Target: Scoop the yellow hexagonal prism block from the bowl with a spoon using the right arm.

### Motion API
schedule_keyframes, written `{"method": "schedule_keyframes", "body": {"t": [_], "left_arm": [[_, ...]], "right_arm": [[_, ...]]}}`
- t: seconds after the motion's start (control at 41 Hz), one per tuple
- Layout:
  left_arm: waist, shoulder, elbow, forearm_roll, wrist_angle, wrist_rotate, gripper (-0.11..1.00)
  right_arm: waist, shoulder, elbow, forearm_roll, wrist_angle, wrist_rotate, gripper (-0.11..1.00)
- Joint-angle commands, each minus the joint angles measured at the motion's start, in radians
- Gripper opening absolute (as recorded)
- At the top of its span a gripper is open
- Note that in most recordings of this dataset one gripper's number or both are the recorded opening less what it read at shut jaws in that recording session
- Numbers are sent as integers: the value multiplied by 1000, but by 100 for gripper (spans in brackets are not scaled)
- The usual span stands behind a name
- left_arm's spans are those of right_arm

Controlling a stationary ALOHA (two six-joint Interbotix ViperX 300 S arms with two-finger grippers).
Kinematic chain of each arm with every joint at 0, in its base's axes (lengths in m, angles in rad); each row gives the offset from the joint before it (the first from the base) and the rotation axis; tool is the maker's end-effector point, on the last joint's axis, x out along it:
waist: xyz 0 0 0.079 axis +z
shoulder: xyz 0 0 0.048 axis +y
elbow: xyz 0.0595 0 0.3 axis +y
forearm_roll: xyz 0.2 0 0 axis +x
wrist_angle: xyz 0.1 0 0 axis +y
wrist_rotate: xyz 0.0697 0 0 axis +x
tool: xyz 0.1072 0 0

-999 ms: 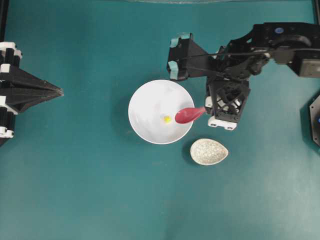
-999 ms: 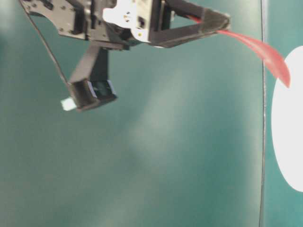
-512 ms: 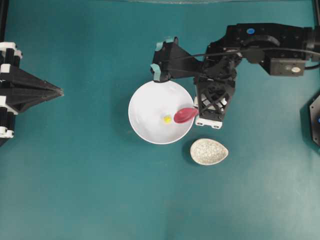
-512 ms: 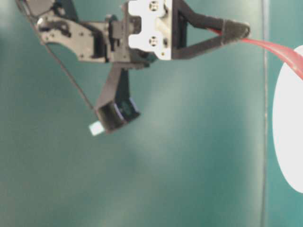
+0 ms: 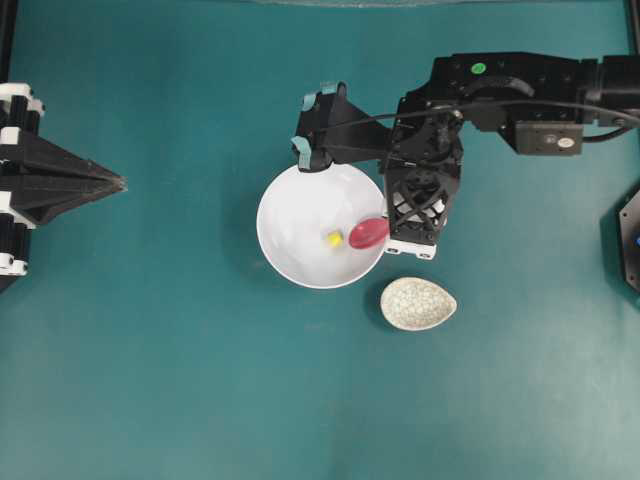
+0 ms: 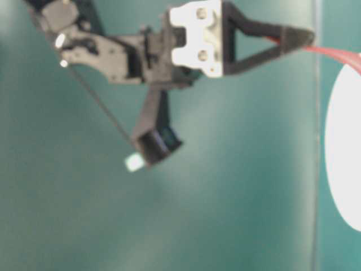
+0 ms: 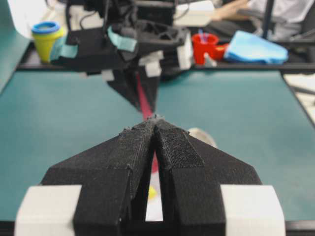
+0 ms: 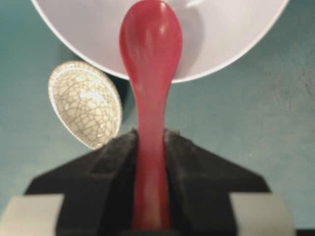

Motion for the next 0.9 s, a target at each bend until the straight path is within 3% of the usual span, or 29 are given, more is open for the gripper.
{"method": "schedule_keyframes", "body": {"t": [0.0, 0.877], "left_arm": [[-2, 9, -31, 3, -12, 0, 3], [-2, 9, -31, 3, -14, 0, 3]], "right_arm": [[2, -9, -25, 0, 0, -5, 21], [3, 46, -63, -2, -11, -9, 21]]}}
